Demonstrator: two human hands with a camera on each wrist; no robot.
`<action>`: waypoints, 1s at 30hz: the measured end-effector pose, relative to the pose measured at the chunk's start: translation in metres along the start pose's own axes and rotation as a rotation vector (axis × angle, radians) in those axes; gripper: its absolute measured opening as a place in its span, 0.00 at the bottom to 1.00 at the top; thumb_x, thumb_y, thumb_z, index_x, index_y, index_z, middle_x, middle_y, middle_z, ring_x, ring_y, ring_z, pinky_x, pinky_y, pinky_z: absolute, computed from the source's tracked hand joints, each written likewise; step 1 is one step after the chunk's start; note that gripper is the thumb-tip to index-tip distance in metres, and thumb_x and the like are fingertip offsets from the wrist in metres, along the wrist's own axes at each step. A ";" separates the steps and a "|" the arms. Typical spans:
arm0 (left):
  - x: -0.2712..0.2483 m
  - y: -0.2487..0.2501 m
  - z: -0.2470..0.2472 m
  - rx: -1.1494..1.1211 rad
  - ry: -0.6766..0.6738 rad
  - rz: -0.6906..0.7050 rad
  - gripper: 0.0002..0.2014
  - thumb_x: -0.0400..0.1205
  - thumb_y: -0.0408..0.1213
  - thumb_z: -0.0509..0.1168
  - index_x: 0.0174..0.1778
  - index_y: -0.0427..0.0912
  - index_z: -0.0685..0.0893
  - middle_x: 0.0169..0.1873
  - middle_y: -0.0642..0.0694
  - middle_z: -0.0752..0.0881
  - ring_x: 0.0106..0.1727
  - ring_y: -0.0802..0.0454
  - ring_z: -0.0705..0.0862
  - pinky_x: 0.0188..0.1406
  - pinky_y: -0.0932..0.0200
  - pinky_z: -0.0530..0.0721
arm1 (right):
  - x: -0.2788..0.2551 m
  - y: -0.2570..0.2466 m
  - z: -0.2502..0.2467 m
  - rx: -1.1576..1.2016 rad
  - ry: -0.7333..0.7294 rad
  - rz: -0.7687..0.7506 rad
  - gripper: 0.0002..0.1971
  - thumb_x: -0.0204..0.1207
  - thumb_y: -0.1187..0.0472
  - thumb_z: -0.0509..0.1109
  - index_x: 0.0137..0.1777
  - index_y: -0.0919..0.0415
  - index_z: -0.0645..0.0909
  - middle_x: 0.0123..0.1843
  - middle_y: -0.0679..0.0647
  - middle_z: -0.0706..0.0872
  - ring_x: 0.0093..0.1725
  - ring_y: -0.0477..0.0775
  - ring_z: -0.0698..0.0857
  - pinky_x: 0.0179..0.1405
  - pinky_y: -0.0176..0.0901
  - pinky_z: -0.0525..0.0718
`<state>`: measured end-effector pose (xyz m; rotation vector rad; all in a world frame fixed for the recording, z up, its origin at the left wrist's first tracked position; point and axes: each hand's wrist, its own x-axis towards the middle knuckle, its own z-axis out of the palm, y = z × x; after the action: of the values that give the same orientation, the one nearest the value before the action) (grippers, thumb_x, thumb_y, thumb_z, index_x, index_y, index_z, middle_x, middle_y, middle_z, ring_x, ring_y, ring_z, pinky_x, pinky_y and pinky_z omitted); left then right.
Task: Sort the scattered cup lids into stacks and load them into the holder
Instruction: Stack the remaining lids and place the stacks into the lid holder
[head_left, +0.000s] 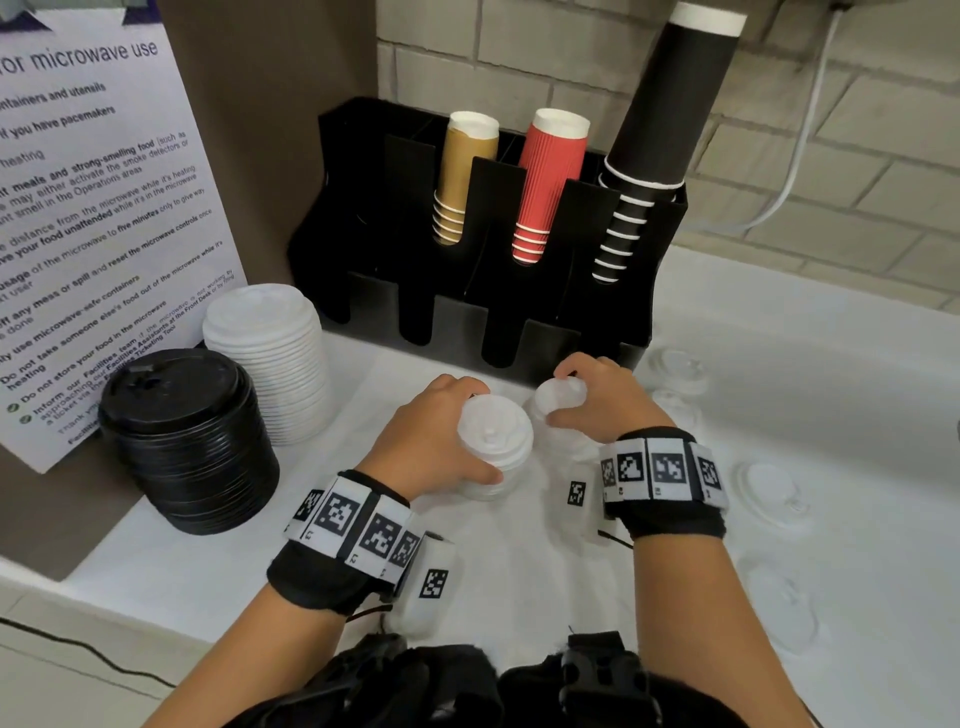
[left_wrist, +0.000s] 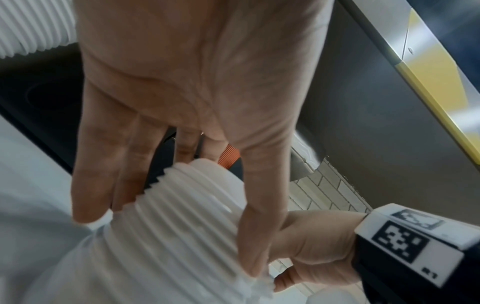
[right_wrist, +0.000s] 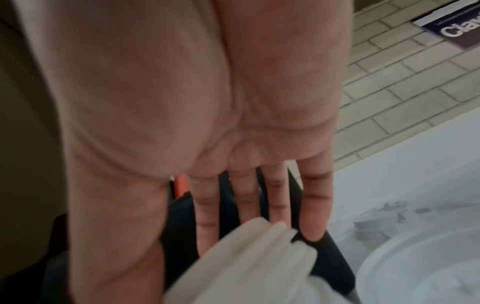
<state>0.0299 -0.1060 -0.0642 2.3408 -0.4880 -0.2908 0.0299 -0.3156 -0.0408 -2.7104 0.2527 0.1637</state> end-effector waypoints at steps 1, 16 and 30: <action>0.001 -0.001 0.000 0.002 0.002 0.000 0.38 0.62 0.46 0.83 0.67 0.54 0.74 0.61 0.56 0.75 0.60 0.50 0.78 0.60 0.52 0.80 | -0.001 0.002 -0.004 0.037 0.032 -0.001 0.28 0.70 0.53 0.77 0.69 0.52 0.73 0.64 0.56 0.75 0.67 0.61 0.73 0.63 0.49 0.75; 0.013 -0.005 -0.008 0.010 0.030 0.014 0.41 0.61 0.47 0.83 0.69 0.56 0.71 0.59 0.56 0.73 0.53 0.53 0.81 0.49 0.58 0.81 | -0.016 -0.028 0.005 0.577 -0.019 -0.250 0.23 0.62 0.55 0.84 0.56 0.48 0.80 0.51 0.42 0.84 0.45 0.38 0.85 0.41 0.27 0.83; 0.001 0.003 -0.018 -0.247 0.149 0.168 0.52 0.57 0.64 0.78 0.78 0.52 0.68 0.71 0.59 0.75 0.70 0.65 0.74 0.70 0.63 0.74 | -0.020 -0.035 -0.007 0.693 0.068 -0.316 0.19 0.65 0.57 0.82 0.55 0.48 0.82 0.52 0.42 0.85 0.51 0.39 0.84 0.46 0.31 0.81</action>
<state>0.0362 -0.0973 -0.0494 2.0496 -0.5400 -0.0902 0.0179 -0.2843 -0.0182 -2.0297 -0.0942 -0.0958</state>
